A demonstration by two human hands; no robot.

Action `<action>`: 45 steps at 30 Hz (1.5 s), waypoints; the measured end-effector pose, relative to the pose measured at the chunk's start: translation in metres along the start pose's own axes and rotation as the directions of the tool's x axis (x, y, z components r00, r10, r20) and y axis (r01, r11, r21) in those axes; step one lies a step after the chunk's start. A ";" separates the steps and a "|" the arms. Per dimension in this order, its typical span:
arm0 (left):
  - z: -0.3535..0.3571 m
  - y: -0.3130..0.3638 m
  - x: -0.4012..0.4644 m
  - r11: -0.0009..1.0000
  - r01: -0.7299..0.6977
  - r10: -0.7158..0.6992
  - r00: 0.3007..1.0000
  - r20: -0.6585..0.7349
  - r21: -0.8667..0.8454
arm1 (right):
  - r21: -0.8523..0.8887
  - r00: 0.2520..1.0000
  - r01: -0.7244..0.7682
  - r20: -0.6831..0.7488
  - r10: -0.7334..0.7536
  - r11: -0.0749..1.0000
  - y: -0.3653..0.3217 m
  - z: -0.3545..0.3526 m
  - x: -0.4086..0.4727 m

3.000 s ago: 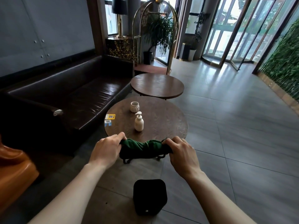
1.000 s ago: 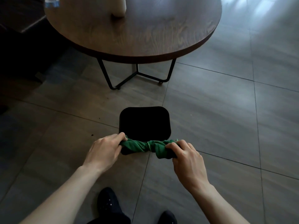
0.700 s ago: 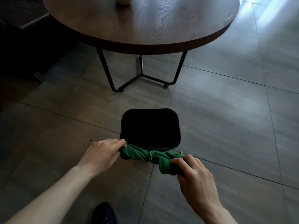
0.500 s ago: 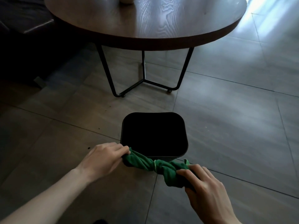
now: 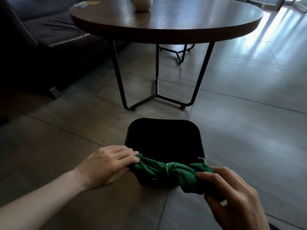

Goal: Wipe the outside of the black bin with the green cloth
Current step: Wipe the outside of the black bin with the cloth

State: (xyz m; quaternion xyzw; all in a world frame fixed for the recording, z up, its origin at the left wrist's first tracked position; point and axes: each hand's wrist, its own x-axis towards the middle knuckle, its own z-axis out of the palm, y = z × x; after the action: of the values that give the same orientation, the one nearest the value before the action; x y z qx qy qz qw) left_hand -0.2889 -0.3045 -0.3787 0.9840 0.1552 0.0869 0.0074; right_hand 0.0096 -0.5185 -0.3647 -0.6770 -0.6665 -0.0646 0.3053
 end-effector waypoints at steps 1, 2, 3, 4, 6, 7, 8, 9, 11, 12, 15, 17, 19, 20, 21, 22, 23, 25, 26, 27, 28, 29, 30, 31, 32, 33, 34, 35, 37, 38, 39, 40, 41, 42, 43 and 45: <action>0.001 0.000 0.000 1.000 -0.012 0.011 1.000 0.025 0.028 | 0.007 1.000 0.000 -0.016 0.000 1.000 0.000 0.002 -0.001; 0.002 0.000 0.000 0.998 -0.024 0.021 0.998 0.056 0.054 | 0.010 1.000 0.000 -0.029 0.001 1.000 0.000 0.004 -0.002; 0.003 -0.001 0.001 0.997 -0.027 0.021 0.996 0.087 0.069 | 0.013 0.999 -0.002 -0.043 0.002 1.000 0.001 0.004 -0.002; 0.004 -0.002 0.002 0.997 -0.022 0.014 0.993 0.113 0.069 | 0.020 0.998 -0.008 -0.060 0.009 1.000 0.002 0.004 -0.003; 0.008 0.001 0.006 0.998 0.010 -0.019 0.990 0.142 0.067 | 0.043 0.995 -0.011 -0.098 0.015 0.999 0.007 -0.003 -0.009; 0.010 0.000 0.005 0.997 0.040 -0.051 0.985 0.163 0.071 | 0.061 0.994 -0.013 -0.110 0.020 0.998 0.008 -0.005 -0.010; 0.015 0.002 0.007 0.995 0.065 -0.077 0.981 0.177 0.075 | 0.074 0.992 -0.021 -0.127 0.030 0.997 0.010 -0.009 -0.012; 0.020 0.002 0.007 0.993 0.087 -0.101 0.978 0.183 0.084 | 0.083 0.989 -0.025 -0.140 0.037 0.996 0.010 -0.011 -0.012; 0.028 0.002 0.008 0.990 0.119 -0.134 0.966 0.220 0.078 | 0.091 0.985 -0.024 -0.166 0.039 0.996 0.011 -0.015 -0.010; 0.031 0.003 0.010 0.990 0.129 -0.138 0.960 0.243 0.053 | 0.095 0.983 -0.026 -0.180 0.043 0.995 0.012 -0.016 -0.008; 0.039 0.011 0.020 0.988 0.150 -0.153 0.951 0.269 0.033 | 0.123 0.972 -0.019 -0.229 0.047 0.992 0.012 -0.022 -0.003; 0.042 0.013 0.026 0.988 0.146 -0.156 0.944 0.290 0.057 | 0.167 0.963 -0.021 -0.260 0.065 0.986 0.009 -0.024 0.000; 0.041 0.013 0.029 0.985 0.134 -0.161 0.941 0.299 0.109 | 0.186 0.954 -0.018 -0.290 0.073 0.982 0.005 -0.025 0.003; 0.040 0.014 0.030 0.982 0.137 -0.170 0.939 0.298 0.128 | 0.194 0.951 -0.013 -0.301 0.073 0.981 0.003 -0.026 0.006; 0.036 0.015 0.032 0.981 0.149 -0.179 0.943 0.282 0.126 | 0.198 0.947 -0.011 -0.313 0.074 0.980 0.001 -0.028 0.008; 0.032 0.017 0.036 0.981 0.163 -0.186 0.949 0.255 0.108 | 0.200 0.942 -0.010 -0.327 0.077 0.980 0.000 -0.029 0.011; 0.027 0.018 0.040 0.980 0.180 -0.195 0.955 0.224 0.087 | 0.196 0.937 -0.010 -0.340 0.078 0.981 0.000 -0.030 0.013; 0.016 0.019 0.048 0.974 0.223 -0.226 0.963 0.146 0.036 | 0.174 0.932 -0.010 -0.356 0.072 0.985 0.000 -0.031 0.016; 0.011 0.018 0.052 0.970 0.243 -0.241 0.966 0.096 -0.005 | 0.163 0.929 -0.013 -0.364 0.072 0.987 0.001 -0.032 0.017; 0.008 0.017 0.055 0.964 0.261 -0.259 0.964 0.056 -0.051 | 0.158 0.925 -0.016 -0.373 0.075 0.987 0.001 -0.032 0.019; 0.006 0.014 0.057 0.955 0.280 -0.278 0.960 0.028 -0.095 | 0.155 0.921 -0.020 -0.381 0.078 0.988 0.002 -0.031 0.021; 0.005 0.013 0.059 0.944 0.302 -0.302 0.953 0.016 -0.131 | 0.151 0.920 -0.026 -0.383 0.082 0.988 0.002 -0.030 0.023; 0.005 0.010 0.060 0.933 0.325 -0.327 0.945 0.011 -0.156 | 0.144 0.918 -0.032 -0.387 0.086 0.989 0.001 -0.027 0.026; 0.007 0.009 0.059 0.921 0.348 -0.351 0.936 0.016 -0.172 | 0.141 0.916 -0.039 -0.391 0.092 0.989 0.001 -0.024 0.028; 0.011 0.007 0.058 0.911 0.371 -0.372 0.928 0.027 -0.180 | 0.141 0.913 -0.048 -0.395 0.101 0.989 0.000 -0.020 0.032; 0.014 0.004 0.055 0.899 0.397 -0.396 0.917 0.044 -0.185 | 0.142 0.913 -0.057 -0.393 0.109 0.988 -0.002 -0.015 0.035; 0.017 0.001 0.053 0.885 0.424 -0.420 0.905 0.064 -0.191 | 0.143 0.915 -0.061 -0.387 0.112 0.988 -0.003 -0.011 0.039; 0.019 -0.002 0.050 0.870 0.449 -0.441 0.893 0.083 -0.202 | 0.145 0.917 -0.059 -0.382 0.111 0.988 -0.005 -0.008 0.042; 0.021 -0.009 0.045 0.846 0.481 -0.472 0.876 0.099 -0.231 | 0.151 0.916 -0.055 -0.387 0.110 0.987 -0.007 -0.002 0.048; 0.022 -0.013 0.045 0.840 0.485 -0.477 0.874 0.094 -0.244 | 0.153 0.912 -0.056 -0.395 0.113 0.987 -0.008 0.000 0.050; 0.022 -0.016 0.046 0.838 0.483 -0.479 0.874 0.080 -0.253 | 0.151 0.907 -0.055 -0.406 0.112 0.987 -0.008 0.000 0.052; 0.023 -0.018 0.050 0.839 0.477 -0.480 0.875 0.058 -0.260 | 0.149 0.902 -0.050 -0.417 0.109 0.987 -0.008 0.000 0.054; 0.024 -0.021 0.054 0.839 0.475 -0.484 0.874 0.033 -0.265 | 0.149 0.898 -0.045 -0.426 0.105 0.988 -0.007 0.000 0.056; 0.025 -0.024 0.058 0.835 0.478 -0.493 0.870 0.013 -0.272 | 0.152 0.896 -0.037 -0.433 0.100 0.988 -0.008 -0.001 0.059; 0.026 -0.028 0.062 0.827 0.484 -0.505 0.863 0.000 -0.285 | 0.154 0.894 -0.031 -0.437 0.096 0.988 -0.009 -0.001 0.061; 0.031 -0.035 0.068 0.813 0.486 -0.523 0.852 -0.035 -0.321 | 0.151 0.891 -0.015 -0.446 0.082 0.988 -0.010 0.003 0.068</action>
State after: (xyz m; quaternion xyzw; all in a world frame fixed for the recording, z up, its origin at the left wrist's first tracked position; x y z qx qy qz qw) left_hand -0.2307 -0.2504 -0.3993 0.8874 0.3958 0.1641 0.1700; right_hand 0.0065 -0.4594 -0.3308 -0.6364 -0.5631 -0.1643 0.5009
